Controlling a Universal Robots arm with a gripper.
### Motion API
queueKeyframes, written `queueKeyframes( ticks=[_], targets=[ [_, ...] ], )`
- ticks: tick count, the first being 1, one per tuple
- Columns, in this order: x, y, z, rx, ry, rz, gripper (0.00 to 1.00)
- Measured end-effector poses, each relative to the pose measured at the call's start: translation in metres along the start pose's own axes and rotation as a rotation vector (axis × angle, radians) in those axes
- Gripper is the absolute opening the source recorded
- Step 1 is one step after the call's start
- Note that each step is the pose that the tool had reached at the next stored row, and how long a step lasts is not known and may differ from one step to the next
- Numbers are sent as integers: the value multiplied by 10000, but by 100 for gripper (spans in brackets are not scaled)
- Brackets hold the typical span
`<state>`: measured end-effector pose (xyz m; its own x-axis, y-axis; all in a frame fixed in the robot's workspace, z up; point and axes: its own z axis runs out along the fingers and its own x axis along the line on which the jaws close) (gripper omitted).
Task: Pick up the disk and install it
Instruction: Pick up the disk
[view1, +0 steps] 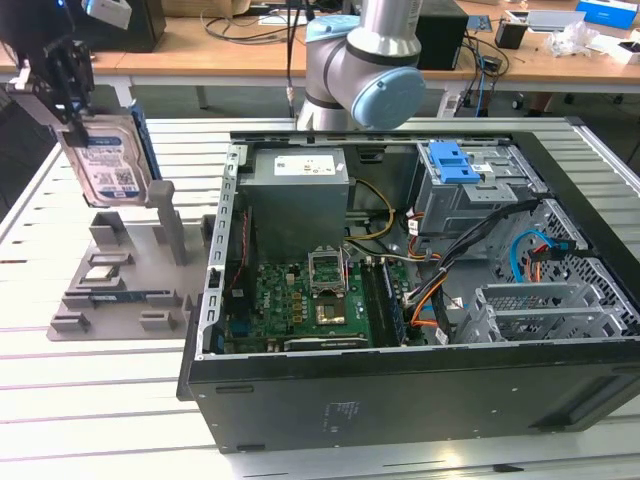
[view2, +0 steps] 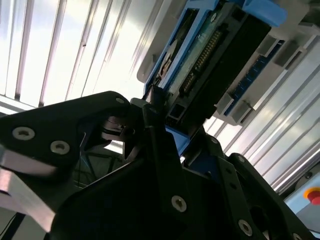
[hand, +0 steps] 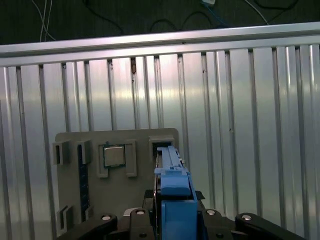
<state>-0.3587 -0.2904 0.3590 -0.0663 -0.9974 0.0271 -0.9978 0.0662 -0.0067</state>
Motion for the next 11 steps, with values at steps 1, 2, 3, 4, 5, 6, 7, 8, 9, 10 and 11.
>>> queueKeyframes(
  ticks=[1,2,3,4,5,6,7,8,9,10,11],
  targets=[
    [1,0,-34,0,0,0,37],
    [1,0,-72,0,0,1,37],
    [2,0,-107,0,0,2,37],
    [3,0,-146,0,0,2,37],
    [5,-1,-249,1,-1,2,37],
    [8,-1,-326,0,0,2,37],
    [9,-2,-373,0,0,2,37],
    [10,-2,-417,1,0,2,37],
    [12,-3,-515,0,0,2,37],
    [14,-3,-587,0,0,1,37],
    [15,-4,-635,0,0,2,37]
  ],
)
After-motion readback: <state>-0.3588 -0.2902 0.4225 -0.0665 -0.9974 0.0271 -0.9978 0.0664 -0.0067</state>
